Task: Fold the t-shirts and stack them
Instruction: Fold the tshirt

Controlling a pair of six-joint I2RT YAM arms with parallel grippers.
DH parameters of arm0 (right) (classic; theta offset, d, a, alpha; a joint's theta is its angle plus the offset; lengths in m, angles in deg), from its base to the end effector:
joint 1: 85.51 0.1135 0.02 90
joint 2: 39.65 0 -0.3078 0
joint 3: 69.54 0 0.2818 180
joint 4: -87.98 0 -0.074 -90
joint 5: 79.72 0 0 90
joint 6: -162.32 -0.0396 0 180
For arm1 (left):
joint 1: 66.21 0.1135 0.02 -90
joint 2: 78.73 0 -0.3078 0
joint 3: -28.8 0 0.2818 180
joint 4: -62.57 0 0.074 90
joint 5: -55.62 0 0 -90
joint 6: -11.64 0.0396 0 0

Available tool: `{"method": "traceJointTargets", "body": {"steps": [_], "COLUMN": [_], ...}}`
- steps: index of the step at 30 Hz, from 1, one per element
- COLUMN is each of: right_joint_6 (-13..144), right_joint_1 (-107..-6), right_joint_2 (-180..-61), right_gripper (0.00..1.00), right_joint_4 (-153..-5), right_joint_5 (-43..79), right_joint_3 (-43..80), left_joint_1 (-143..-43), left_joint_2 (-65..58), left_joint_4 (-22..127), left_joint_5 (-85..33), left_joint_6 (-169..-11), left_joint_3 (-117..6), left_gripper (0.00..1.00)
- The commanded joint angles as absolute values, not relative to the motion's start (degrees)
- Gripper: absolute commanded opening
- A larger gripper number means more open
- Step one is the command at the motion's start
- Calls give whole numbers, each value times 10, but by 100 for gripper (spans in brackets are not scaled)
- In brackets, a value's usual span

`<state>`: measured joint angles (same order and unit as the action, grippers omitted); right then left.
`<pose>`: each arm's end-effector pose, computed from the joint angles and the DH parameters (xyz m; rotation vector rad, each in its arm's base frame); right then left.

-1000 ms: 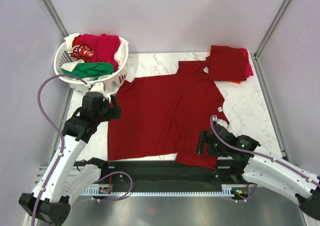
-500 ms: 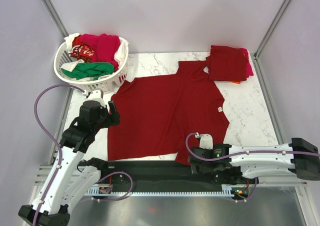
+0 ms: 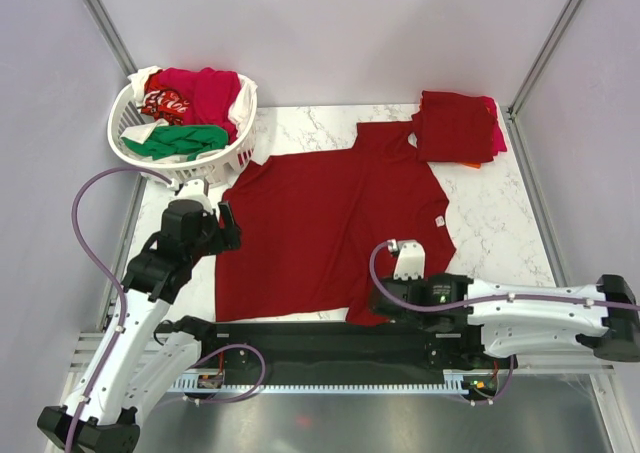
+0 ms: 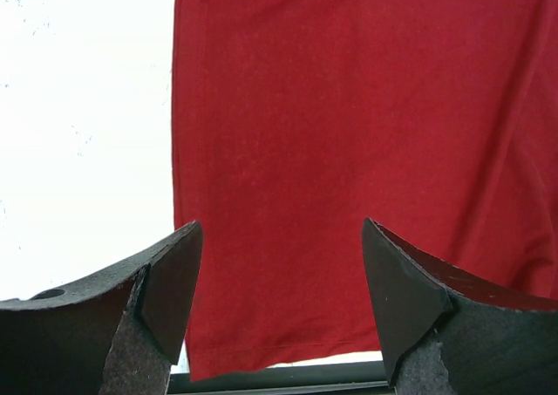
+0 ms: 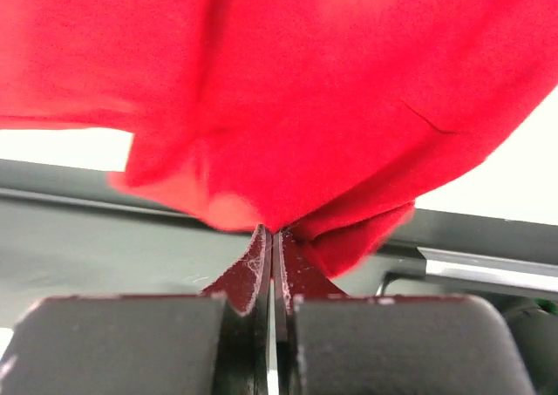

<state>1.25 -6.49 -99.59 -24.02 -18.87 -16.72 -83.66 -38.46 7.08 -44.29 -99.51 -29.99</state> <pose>0.0519 0.1665 0.2400 -0.0915 2.5816 0.1525 0.1381 -0.0363 0.3340 -0.1668 2.2046 -0.1835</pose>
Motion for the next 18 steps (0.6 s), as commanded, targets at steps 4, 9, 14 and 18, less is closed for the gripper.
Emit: {"method": "traceJointTargets", "body": {"steps": [4,9,14,18], "right_joint_6": [63,32,2,-13], "right_joint_1": [-83,-99,-99,-94], "right_joint_2": [-963,-948,-906,-890], "right_gripper": [68,98,98,98], "right_joint_4": [-96,-84,-146,-253], "right_joint_5": [-257,-202,-127,-49], "right_joint_3": [30,-22,-114,-227], "left_joint_1": [-838,-838,-839,-848], "left_joint_2": [-389,-392,-396,-410], "left_joint_4": [89,90,88,88], "left_joint_5": [-440,-442,-438,-419], "left_joint_6": [-1002,-1002,-1009,-1030], "left_joint_3": [-299,-298,-299,-296], "left_gripper": [80,80,80,79]}}
